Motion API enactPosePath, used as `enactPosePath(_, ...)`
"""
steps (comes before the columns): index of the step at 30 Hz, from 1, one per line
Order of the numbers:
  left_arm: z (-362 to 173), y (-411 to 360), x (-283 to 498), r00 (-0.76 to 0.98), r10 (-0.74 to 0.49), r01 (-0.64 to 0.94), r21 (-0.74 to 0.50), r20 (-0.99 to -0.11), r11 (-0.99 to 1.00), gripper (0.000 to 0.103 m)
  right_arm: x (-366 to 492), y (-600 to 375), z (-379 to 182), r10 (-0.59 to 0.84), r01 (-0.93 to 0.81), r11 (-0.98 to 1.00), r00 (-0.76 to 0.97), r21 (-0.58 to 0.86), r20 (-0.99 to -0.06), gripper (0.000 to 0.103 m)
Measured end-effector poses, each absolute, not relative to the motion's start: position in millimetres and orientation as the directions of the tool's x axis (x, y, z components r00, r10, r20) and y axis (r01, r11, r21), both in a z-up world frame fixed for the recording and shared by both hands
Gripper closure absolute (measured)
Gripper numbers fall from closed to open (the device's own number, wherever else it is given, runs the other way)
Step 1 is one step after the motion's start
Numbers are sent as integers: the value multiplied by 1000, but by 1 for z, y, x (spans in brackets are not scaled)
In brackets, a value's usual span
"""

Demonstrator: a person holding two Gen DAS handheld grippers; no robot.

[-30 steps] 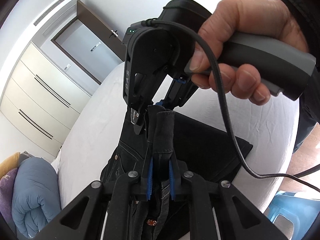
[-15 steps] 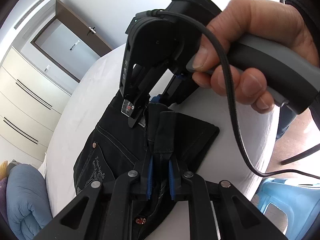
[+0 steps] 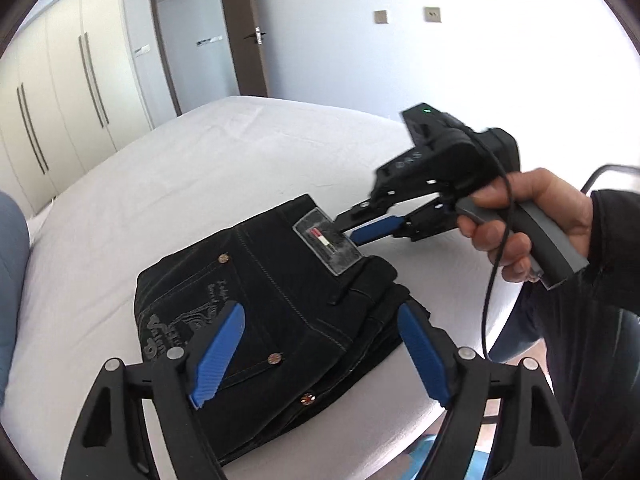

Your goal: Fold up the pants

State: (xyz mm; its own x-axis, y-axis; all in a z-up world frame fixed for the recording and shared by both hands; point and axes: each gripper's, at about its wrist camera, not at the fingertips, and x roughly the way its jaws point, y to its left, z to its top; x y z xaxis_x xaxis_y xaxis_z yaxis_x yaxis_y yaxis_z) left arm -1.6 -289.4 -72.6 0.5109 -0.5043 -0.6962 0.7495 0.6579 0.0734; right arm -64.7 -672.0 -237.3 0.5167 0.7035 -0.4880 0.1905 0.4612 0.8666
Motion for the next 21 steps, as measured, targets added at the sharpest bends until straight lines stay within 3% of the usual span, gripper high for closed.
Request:
enactPosePath(2, -73, -272, 23, 477, -515, 727, -10, -712, 687, 23, -70, -676, -220, 726, 141, 437, 527, 888, -441, 77)
enactPosePath(5, -82, -259, 65, 388, -529, 703, -129, -755, 700, 46, -68, -651, -194, 787, 35, 428, 478, 903, -391, 77)
enactPosePath(6, -86, -256, 75, 367, -540, 688, -170, -758, 706, 49, -66, -639, -189, 798, 11, 441, 451, 897, -398, 77)
enactPosePath(7, -91, -251, 90, 343, -550, 668, -214, -762, 713, 57, -63, -626, -186, 798, -4, 467, 434, 884, -419, 78)
enactPosePath(8, -94, -248, 105, 332, -546, 641, -241, -769, 729, 72, -60, -617, -185, 791, -9, 489, 426, 872, -439, 79)
enactPosePath(9, -98, -245, 117, 335, -535, 615, -250, -776, 748, 86, -54, -610, -186, 785, -8, 505, 420, 863, -455, 89)
enactPosePath(11, -104, -239, 147, 329, -530, 565, -286, -782, 774, 96, -39, -602, -191, 757, 33, 538, 421, 843, -500, 94)
enactPosePath(12, -107, -237, 158, 329, -523, 542, -297, -786, 786, 97, -31, -601, -192, 748, 52, 540, 428, 840, -507, 97)
enactPosePath(17, -138, -243, 191, 240, -498, 483, -342, -833, 806, 97, -3, -597, -204, 760, 100, 507, 418, 856, -498, 98)
enactPosePath(21, -162, -243, 174, 240, -455, 474, -305, -858, 826, 99, -14, -590, -239, 709, 178, 600, 334, 780, -621, 103)
